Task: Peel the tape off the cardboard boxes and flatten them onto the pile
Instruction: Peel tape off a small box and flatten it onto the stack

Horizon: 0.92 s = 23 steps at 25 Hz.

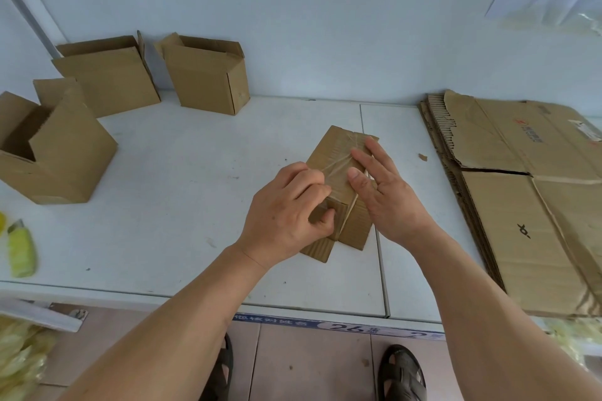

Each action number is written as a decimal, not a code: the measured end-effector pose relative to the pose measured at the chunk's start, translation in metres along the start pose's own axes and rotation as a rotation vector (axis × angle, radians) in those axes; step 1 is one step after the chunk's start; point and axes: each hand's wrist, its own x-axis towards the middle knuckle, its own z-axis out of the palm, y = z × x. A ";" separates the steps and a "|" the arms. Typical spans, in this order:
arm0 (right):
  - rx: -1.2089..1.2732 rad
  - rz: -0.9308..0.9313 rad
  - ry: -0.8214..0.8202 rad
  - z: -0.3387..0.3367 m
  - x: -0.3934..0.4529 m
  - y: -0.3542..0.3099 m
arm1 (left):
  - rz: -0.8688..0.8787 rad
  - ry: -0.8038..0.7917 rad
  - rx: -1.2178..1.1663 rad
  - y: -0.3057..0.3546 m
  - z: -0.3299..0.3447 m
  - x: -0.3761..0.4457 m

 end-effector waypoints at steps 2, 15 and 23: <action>0.010 0.006 -0.001 0.000 0.000 0.001 | 0.004 0.009 0.004 0.000 0.001 0.000; 0.006 0.005 -0.005 -0.001 0.000 0.002 | 0.022 -0.019 -0.006 -0.005 0.000 -0.001; 0.015 0.007 -0.007 -0.001 0.001 0.002 | 0.009 0.017 0.015 0.001 0.002 0.000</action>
